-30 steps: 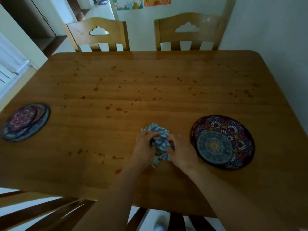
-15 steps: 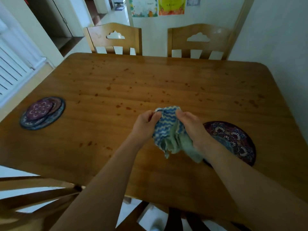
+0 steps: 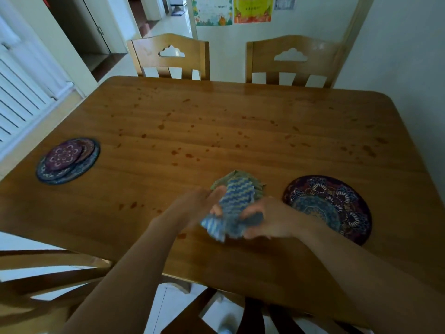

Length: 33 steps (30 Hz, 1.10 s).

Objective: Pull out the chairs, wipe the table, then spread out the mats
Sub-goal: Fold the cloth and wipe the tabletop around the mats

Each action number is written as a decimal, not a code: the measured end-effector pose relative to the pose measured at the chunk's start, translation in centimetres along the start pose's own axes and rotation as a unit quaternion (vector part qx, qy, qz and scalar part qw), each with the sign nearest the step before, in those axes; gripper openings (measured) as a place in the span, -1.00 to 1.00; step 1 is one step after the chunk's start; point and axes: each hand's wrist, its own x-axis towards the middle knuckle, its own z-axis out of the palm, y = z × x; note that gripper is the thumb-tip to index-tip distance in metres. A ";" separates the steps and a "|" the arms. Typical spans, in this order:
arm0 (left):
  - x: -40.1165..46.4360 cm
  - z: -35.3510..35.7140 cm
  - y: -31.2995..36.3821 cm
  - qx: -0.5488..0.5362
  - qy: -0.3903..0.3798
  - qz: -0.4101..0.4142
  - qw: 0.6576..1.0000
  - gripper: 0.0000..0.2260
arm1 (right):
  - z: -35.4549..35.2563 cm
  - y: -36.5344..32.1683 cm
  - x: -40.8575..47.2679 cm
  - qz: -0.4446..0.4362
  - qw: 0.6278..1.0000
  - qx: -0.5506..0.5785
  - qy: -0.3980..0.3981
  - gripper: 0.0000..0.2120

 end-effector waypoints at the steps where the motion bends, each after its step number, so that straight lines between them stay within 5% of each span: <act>1: 0.1 0.9 -1.0 0.029 -0.002 -0.017 0.999 -0.29 | 0.6 0.8 -0.2 0.014 1.000 0.009 -0.025 -0.61; 2: 0.4 1.8 -1.6 0.039 0.019 -0.016 0.999 -0.31 | 1.1 1.2 -0.3 0.013 0.999 0.044 0.003 -0.65; 4: 1.1 3.9 -1.4 0.037 0.083 0.017 0.996 -0.55 | 1.4 2.0 0.2 0.024 0.980 0.076 0.180 -0.73; 7: 2.7 8.4 0.3 0.084 0.172 0.060 0.980 -0.59 | 1.2 3.3 1.8 0.069 0.909 -0.083 0.403 -0.72; 13: 6.3 13.8 0.4 0.312 0.133 0.054 0.939 -0.47 | 2.8 8.0 3.8 0.243 0.887 -0.238 0.311 -0.41; 24: 15.3 7.4 -1.7 0.259 0.180 -0.073 0.946 -0.46 | 4.0 9.6 4.7 0.243 0.846 -0.273 0.389 -0.30; 33: 12.1 14.0 3.1 0.302 0.104 0.154 0.935 -0.52 | 4.2 10.0 4.9 0.226 0.847 -0.276 0.394 -0.36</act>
